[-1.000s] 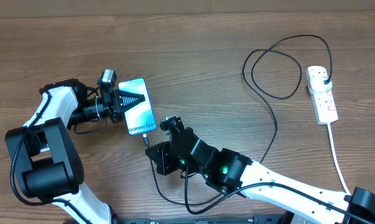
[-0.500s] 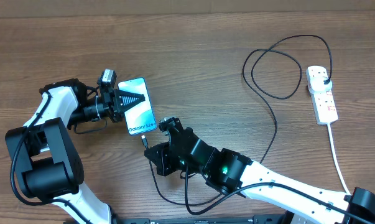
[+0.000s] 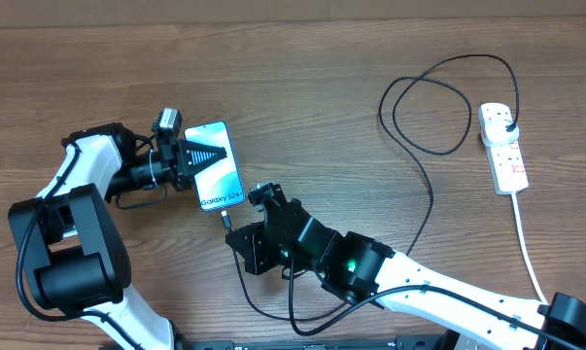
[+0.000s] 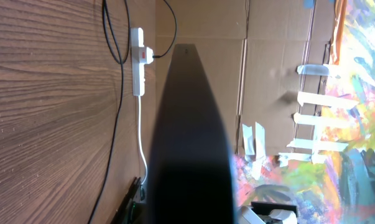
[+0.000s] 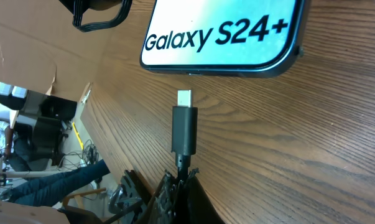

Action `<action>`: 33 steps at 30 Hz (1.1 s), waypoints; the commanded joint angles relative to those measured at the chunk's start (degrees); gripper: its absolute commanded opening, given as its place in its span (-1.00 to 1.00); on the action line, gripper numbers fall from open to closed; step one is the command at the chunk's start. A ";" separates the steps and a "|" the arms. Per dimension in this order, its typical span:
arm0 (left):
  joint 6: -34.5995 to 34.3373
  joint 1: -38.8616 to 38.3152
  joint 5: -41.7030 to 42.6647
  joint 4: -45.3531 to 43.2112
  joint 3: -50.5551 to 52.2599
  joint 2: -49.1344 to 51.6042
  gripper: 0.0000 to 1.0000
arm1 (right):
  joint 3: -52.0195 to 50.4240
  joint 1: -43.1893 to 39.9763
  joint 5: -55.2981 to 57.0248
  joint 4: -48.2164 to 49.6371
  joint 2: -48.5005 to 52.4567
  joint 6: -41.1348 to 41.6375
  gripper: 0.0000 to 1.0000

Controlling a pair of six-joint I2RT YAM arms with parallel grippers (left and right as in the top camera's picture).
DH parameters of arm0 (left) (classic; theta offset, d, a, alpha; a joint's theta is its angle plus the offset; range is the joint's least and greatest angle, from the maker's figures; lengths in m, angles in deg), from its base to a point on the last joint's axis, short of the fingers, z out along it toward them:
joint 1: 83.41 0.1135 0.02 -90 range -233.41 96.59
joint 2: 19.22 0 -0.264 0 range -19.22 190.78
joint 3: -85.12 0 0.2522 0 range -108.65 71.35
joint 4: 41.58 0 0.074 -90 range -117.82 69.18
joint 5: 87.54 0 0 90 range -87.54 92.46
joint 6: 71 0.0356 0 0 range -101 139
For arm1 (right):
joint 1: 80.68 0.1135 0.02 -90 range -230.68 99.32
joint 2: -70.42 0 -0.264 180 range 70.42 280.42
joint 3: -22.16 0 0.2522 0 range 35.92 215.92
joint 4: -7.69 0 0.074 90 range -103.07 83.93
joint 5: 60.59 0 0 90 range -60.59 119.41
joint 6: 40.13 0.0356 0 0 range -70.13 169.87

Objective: Plug charger to phone and switch on socket

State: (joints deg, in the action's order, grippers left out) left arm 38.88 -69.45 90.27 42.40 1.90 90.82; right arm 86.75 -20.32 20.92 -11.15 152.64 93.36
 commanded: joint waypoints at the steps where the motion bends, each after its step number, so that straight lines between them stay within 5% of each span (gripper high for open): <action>1: 0.68 -0.17 1.62 0.04 -0.02 -0.66 -0.92 | -0.24 -0.33 1.57 0.52 -0.76 -0.39 -0.93; 33: 1.07 -1.95 2.34 0.02 -0.02 -0.68 -0.92 | -0.24 -0.39 2.45 0.28 -0.76 0.02 -0.93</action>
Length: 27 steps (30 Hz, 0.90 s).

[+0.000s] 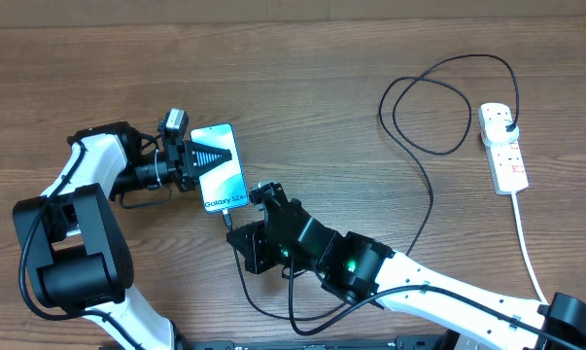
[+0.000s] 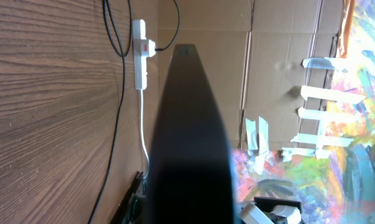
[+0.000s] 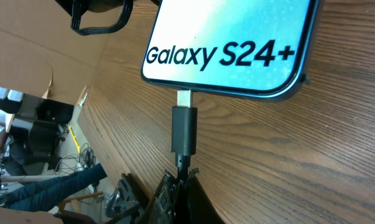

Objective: Plug charger to phone and switch on socket

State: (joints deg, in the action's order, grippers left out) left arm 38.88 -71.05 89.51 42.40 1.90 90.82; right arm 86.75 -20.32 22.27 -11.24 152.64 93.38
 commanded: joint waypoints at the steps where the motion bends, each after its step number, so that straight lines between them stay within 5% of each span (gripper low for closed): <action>1: 1.03 -0.35 3.10 0.02 -0.02 -0.68 -0.91 | -0.24 -0.39 1.11 0.39 -0.76 -0.02 -0.93; 27: 1.07 -0.35 2.99 -0.02 -0.02 -0.66 -0.92 | -0.24 -1.62 3.21 0.35 -0.76 0.22 -0.93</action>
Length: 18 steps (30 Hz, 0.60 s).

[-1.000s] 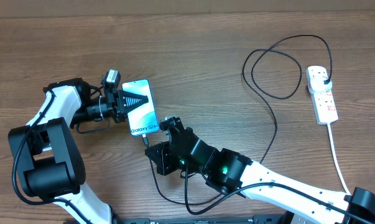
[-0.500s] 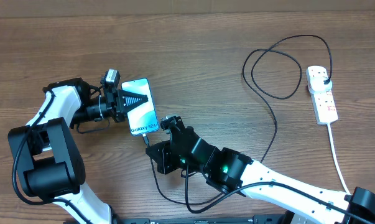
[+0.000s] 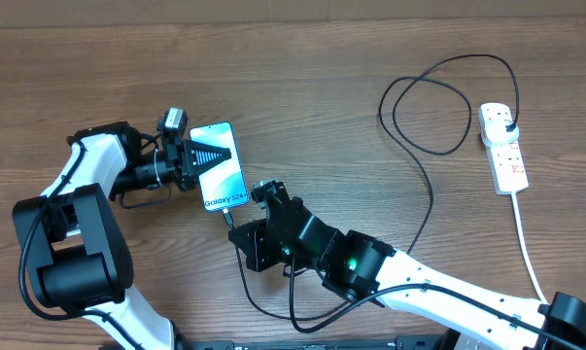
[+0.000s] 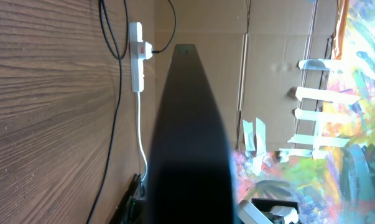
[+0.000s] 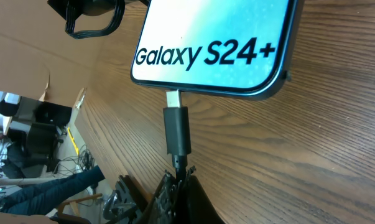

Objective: Plug charger to phone and switch on socket

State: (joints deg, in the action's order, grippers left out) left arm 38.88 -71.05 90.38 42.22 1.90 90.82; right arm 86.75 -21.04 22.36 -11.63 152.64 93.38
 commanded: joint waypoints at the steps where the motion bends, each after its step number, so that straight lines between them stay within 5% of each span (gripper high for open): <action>1: 1.07 -0.33 2.12 0.15 -0.02 -0.68 -0.92 | -0.24 -0.90 3.50 0.76 -0.76 0.20 -0.93; 18: 1.07 -0.28 2.14 -0.24 -0.02 -0.68 -0.92 | -0.24 -0.90 6.19 1.27 -0.76 1.49 -0.93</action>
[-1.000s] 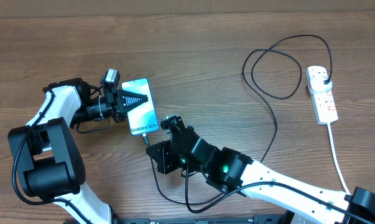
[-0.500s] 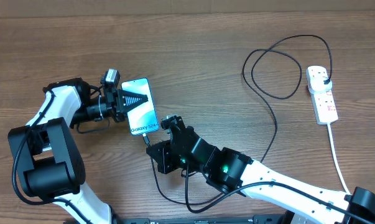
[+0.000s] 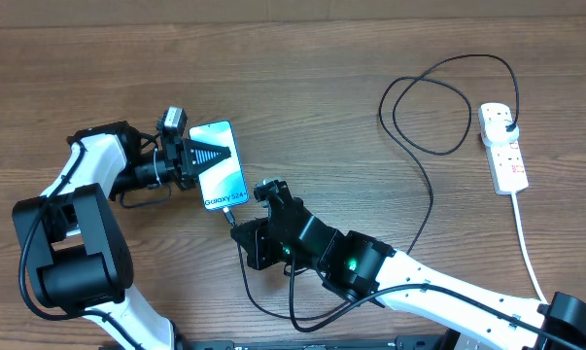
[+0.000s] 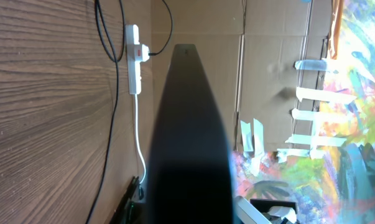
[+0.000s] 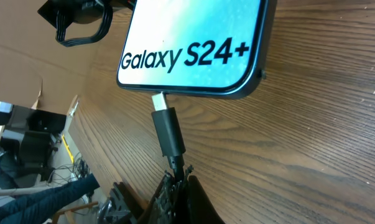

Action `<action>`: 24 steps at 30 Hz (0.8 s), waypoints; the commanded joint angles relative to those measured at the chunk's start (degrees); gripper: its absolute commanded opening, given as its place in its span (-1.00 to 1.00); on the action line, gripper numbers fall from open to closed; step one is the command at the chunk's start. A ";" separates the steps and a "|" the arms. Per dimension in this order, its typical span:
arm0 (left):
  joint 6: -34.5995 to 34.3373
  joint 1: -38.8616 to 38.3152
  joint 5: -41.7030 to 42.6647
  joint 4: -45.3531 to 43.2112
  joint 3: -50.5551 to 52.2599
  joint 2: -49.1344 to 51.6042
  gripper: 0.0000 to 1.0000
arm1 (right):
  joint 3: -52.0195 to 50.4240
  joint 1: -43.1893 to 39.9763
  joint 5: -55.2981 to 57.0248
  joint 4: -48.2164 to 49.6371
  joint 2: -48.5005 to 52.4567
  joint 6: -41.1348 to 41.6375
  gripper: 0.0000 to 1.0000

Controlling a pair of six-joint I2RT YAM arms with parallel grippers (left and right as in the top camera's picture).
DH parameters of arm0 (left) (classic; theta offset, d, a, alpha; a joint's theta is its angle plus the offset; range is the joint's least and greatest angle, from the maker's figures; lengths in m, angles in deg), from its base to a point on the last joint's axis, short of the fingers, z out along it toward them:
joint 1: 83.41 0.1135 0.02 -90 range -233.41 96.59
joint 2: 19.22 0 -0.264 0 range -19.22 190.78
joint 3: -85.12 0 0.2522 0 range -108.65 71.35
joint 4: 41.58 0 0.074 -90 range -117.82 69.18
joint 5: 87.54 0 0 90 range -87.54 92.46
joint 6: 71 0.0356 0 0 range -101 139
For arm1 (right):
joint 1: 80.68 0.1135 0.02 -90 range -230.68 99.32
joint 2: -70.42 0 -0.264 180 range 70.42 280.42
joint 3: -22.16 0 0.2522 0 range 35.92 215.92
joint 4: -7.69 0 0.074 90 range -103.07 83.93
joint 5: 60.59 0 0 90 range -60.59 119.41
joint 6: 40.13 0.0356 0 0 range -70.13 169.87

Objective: Plug charger to phone and switch on socket

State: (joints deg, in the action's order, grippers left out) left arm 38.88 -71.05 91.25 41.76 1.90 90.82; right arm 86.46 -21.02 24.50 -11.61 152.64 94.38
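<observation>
The phone (image 3: 223, 166), screen up and reading "Galaxy S24+" (image 5: 193, 50), lies on the wooden table with my left gripper (image 3: 203, 158) shut on its left side. In the left wrist view it shows only as a dark edge-on shape (image 4: 190, 124). My right gripper (image 5: 178, 182) is shut on the black cable just behind the charger plug (image 5: 168, 134). The plug leans left, and its metal tip (image 5: 158, 99) meets the phone's bottom edge while still showing. The white socket strip (image 3: 502, 146) lies far right with a white plug in it.
The black charger cable (image 3: 424, 146) loops across the table's right half towards the strip, and its slack curls under my right arm (image 3: 370, 267). The strip's white lead (image 3: 528, 253) runs to the front right. Cardboard walls stand beyond the table's far edge.
In the right wrist view the phone has shifted left and up, and the plug now leans left instead of standing nearly straight. Its tip stays at the phone's bottom edge. Both grippers remain shut.
At first the plug stood a short gap below the phone's bottom edge, with the phone held by my left gripper. Then the phone and plug were together, tip touching the edge. It stayed there, and now the plug is tilted with the tip still showing.
</observation>
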 commanded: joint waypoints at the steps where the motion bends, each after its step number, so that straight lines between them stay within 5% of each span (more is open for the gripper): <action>1: 1.07 -0.28 1.27 0.20 -0.02 -0.66 -0.91 | 0.04 -0.94 4.11 1.25 -0.76 0.50 -0.93; 24: 0.66 0.87 1.75 -1.05 -0.02 -0.66 -0.91 | 0.04 -0.94 3.56 1.64 -0.79 0.48 -0.93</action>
State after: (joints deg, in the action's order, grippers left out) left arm 38.86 -70.20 91.47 40.47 1.90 90.82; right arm 86.38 -21.02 25.40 -10.95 152.64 94.67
